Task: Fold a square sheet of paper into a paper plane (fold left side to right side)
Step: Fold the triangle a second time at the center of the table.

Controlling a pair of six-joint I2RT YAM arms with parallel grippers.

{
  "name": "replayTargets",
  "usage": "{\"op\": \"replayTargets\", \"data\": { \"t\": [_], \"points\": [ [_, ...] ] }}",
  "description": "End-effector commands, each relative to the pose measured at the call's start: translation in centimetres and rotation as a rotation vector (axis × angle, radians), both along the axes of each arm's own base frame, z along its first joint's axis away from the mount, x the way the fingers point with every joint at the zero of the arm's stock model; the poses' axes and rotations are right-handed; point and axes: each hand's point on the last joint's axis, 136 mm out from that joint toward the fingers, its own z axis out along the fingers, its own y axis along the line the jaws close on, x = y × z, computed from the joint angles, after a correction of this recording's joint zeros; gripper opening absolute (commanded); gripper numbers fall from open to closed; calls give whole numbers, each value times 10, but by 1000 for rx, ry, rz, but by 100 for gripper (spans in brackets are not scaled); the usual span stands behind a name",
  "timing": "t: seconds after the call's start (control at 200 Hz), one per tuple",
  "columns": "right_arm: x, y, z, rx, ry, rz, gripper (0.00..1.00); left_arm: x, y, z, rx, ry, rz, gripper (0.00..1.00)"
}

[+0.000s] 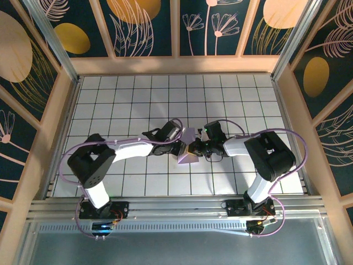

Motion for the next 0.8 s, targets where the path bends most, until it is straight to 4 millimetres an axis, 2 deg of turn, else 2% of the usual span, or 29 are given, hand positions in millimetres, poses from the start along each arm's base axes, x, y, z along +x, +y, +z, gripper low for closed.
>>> {"op": "replayTargets", "data": {
  "t": [0.0,0.04,0.06,0.125,0.33,0.375,0.491,0.796],
  "points": [
    [-10,-14,-24,-100,49,-13,0,3,11,33,-37,-32,41,40],
    [-9,-13,-23,-98,46,-14,0,1,9,42,-66,-30,40,41],
    [-8,-13,-22,-96,43,-14,0,-6,13,36,-65,-9,39,41],
    [-7,-12,-21,-96,42,-13,0,-16,10,40,-116,32,34,38],
    [-5,-11,-19,-93,35,-12,0,-54,-6,30,-303,255,23,24],
    [-10,-8,-20,-94,37,4,0,-60,-9,27,-335,299,28,22],
    [-12,-7,-20,-94,36,10,0,-64,-11,17,-348,357,50,17],
    [-11,-6,-20,-100,33,13,0,-60,-16,-7,-304,394,60,11]
  ]
}}
